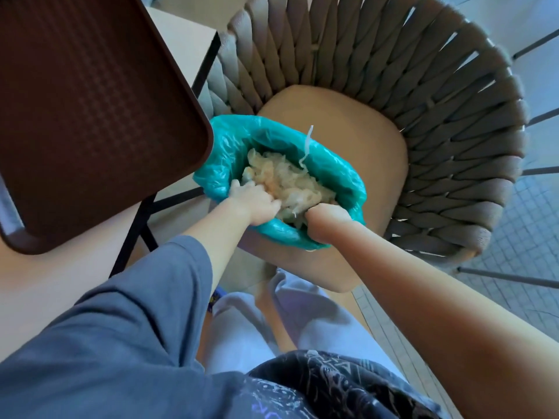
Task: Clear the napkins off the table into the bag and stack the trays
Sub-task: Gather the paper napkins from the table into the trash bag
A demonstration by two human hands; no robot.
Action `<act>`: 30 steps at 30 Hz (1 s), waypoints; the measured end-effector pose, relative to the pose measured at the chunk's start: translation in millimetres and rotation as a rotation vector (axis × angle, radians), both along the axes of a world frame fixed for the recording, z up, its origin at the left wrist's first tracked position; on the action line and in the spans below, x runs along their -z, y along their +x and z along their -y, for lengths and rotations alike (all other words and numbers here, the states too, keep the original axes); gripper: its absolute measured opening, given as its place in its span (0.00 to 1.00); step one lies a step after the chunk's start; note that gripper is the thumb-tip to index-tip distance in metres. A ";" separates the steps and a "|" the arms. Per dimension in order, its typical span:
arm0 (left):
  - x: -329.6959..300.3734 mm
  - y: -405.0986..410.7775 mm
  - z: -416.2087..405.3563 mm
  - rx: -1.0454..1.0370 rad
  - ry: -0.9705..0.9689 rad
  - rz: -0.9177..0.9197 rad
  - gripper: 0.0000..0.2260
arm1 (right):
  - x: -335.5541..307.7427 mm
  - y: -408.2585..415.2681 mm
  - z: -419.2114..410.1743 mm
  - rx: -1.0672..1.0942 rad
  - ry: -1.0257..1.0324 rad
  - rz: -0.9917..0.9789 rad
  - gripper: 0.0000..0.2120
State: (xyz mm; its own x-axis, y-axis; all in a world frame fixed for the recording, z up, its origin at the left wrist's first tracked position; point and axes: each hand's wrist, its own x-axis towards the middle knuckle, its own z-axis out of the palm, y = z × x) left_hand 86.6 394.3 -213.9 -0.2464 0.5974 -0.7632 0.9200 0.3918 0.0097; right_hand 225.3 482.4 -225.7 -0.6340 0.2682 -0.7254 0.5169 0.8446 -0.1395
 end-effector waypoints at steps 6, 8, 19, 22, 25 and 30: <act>6.5 -4.9 -0.1 -0.054 -0.130 -0.036 0.26 | -11.0 2.1 -8.7 -0.050 0.010 -0.046 0.12; -0.3 -4.1 -0.8 -0.072 -0.137 -0.012 0.23 | -20.4 1.6 -12.6 -0.063 0.048 -0.123 0.12; -91.9 -8.8 35.7 -0.230 0.570 0.020 0.09 | -88.0 -48.0 -10.7 -0.147 0.309 -0.789 0.09; -125.3 -12.4 55.8 -0.326 0.784 -0.023 0.09 | -112.0 -81.4 3.7 -0.204 0.308 -0.881 0.15; -149.1 -23.0 81.5 -0.419 0.942 -0.121 0.08 | -133.6 -114.6 24.0 -0.258 0.296 -0.968 0.17; -172.7 -57.9 157.6 -0.533 1.039 -0.302 0.11 | -157.5 -170.2 82.1 -0.365 0.246 -0.969 0.19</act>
